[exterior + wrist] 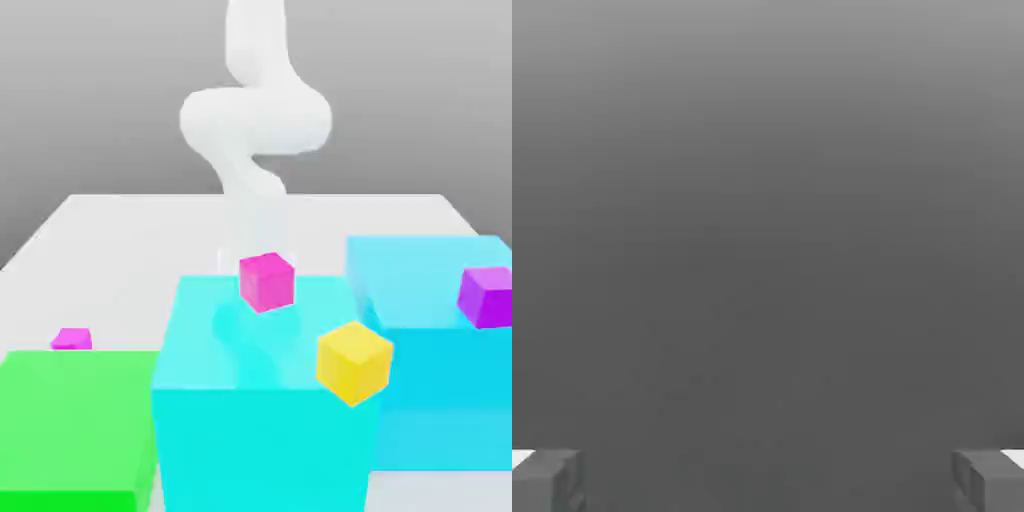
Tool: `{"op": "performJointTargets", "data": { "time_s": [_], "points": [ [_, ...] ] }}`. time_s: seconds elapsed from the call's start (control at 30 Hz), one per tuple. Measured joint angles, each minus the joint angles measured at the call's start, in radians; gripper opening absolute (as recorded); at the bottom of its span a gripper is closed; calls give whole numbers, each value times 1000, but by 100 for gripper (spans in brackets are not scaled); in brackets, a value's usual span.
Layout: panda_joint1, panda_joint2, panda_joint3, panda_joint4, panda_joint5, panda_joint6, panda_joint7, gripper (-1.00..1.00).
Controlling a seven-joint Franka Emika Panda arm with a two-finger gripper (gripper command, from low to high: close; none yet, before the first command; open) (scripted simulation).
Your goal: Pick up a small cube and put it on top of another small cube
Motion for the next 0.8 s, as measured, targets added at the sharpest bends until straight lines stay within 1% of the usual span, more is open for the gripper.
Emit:
{"op": "performJointTargets", "data": {
  "time_s": [0.13,0.3,0.4,0.5,0.6,0.67,0.73,0.8],
  "points": [
    [-32,146,-132,-94,-35,101,-136,0],
    [-79,322,-299,-209,-54,225,-319,0],
    [-108,434,-404,-279,-49,302,-443,0],
    [-138,546,-499,-347,-22,377,-580,0],
    [-187,666,-574,-416,46,451,-745,0],
    [-240,747,-580,-454,124,497,-870,0],
    [-283,818,-522,-456,239,538,-979,0],
    [-355,880,-426,-443,355,576,-1071,0]
  ]
}}
